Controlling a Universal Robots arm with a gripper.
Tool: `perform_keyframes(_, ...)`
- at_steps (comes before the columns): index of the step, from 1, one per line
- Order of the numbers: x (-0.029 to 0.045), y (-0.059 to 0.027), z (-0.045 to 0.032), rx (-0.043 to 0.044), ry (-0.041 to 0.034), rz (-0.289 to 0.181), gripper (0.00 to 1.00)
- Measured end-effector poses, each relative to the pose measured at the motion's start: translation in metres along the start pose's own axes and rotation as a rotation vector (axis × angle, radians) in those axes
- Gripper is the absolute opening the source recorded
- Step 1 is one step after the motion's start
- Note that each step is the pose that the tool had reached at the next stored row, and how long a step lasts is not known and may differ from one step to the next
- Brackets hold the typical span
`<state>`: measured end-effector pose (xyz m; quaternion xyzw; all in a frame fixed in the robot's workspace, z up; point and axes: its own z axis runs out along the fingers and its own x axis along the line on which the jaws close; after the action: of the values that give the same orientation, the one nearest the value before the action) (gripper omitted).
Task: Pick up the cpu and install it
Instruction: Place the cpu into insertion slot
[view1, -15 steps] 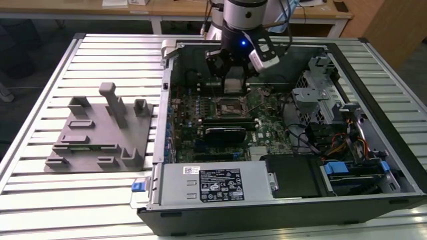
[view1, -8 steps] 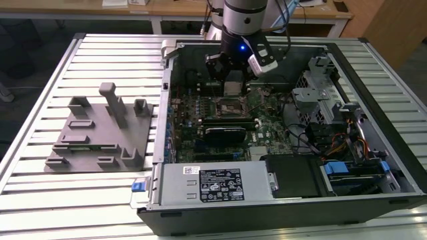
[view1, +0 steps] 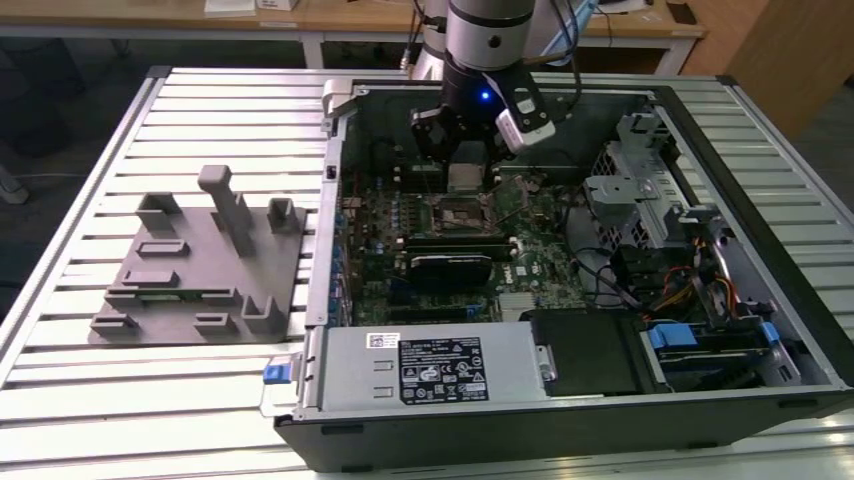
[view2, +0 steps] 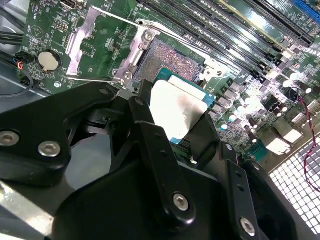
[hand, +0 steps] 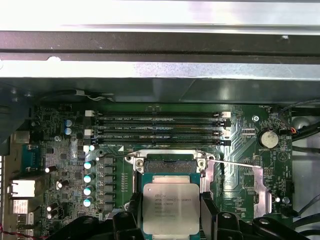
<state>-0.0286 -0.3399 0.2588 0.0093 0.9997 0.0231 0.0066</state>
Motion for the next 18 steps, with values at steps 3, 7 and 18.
perform_keyframes(3, 0.0000, 0.0000, 0.0001, 0.0000, 0.0000, 0.000, 0.54)
perform_keyframes(7, 0.0000, 0.0000, 0.0001, 0.0003, -0.0009, 0.019, 0.54)
perform_keyframes(18, -0.0001, 0.0000, 0.0006, 0.0022, -0.0070, 0.151, 0.54)
